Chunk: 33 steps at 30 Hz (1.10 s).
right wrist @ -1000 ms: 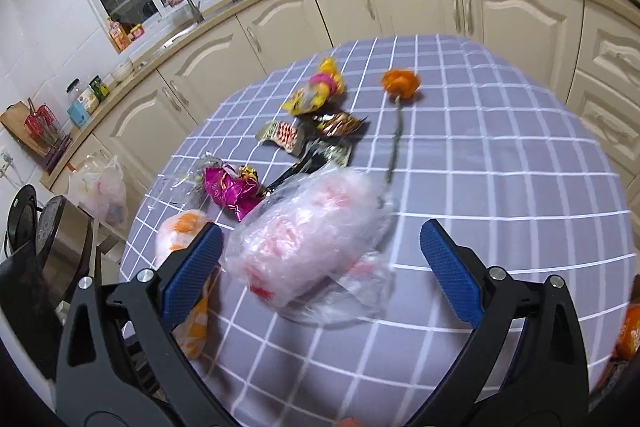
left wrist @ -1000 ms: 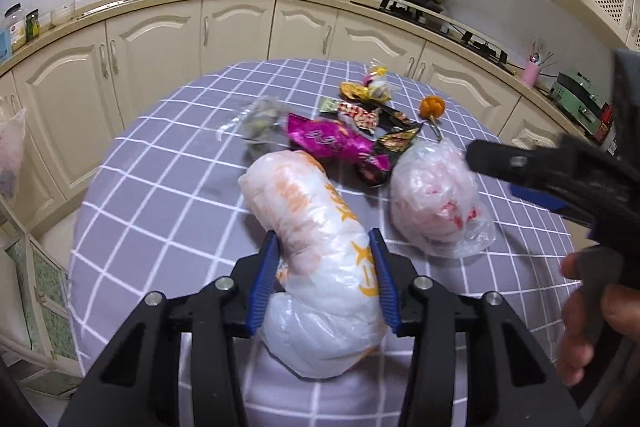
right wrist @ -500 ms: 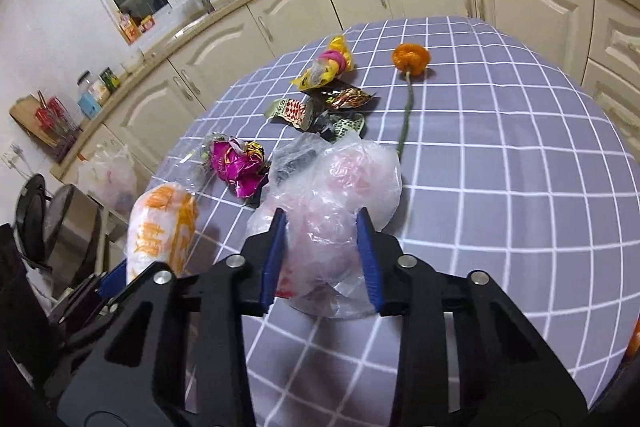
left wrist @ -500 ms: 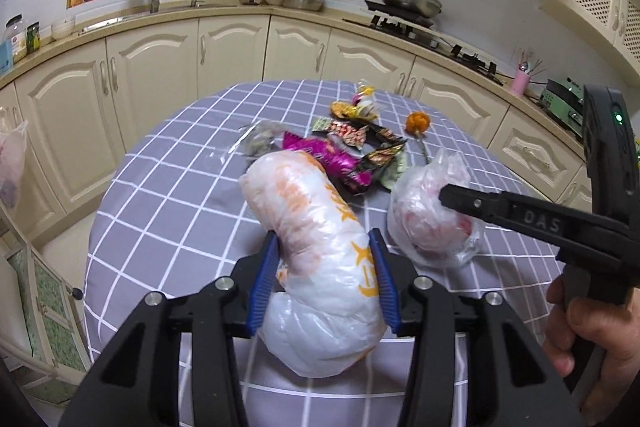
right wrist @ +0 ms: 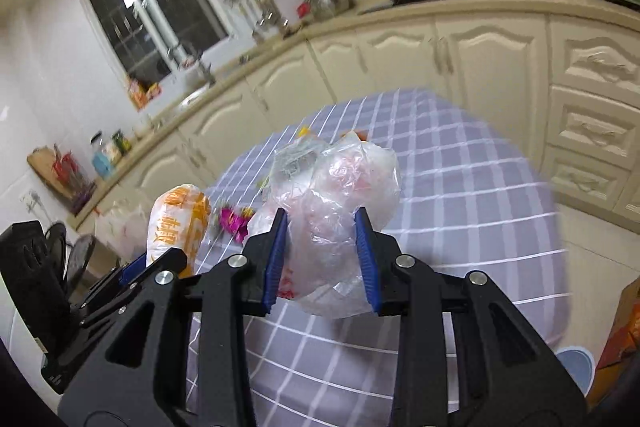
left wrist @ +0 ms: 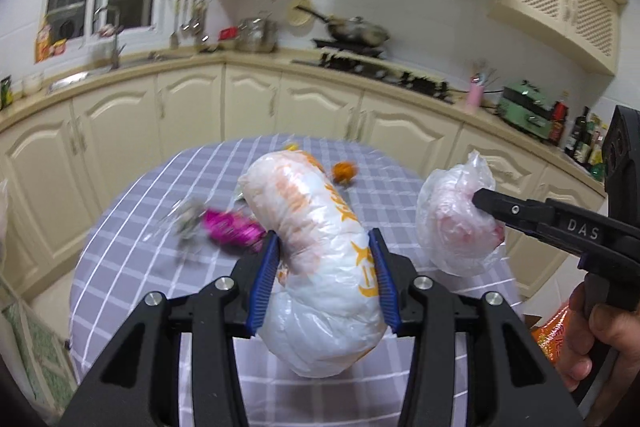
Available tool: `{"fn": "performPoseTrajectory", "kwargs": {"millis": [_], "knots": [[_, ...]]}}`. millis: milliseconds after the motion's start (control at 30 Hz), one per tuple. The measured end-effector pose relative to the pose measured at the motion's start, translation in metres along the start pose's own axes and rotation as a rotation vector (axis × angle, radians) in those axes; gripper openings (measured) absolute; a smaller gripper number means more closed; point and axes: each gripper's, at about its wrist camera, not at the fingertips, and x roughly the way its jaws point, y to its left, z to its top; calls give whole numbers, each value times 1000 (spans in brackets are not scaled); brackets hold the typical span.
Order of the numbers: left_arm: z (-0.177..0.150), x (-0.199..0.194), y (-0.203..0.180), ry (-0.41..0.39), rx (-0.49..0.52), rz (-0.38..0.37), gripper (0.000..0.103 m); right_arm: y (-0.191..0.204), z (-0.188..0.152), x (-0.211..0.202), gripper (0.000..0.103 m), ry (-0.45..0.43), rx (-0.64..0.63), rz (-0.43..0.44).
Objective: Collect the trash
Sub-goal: 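Carry both bags to the blue bin and open both tools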
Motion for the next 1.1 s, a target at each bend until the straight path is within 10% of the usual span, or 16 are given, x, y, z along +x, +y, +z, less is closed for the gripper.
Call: {"fn": "performPoseTrajectory", "kwargs": {"millis": [533, 800, 1100], "knots": [[-2, 14, -194, -34, 190, -408, 44, -163, -18, -186, 33, -259, 224, -401], [-72, 51, -300, 151, 348, -598, 44, -256, -96, -214, 33, -151, 429, -618], [-189, 146, -361, 512, 454, -657, 44, -333, -190, -195, 33, 12, 668, -653]]}}
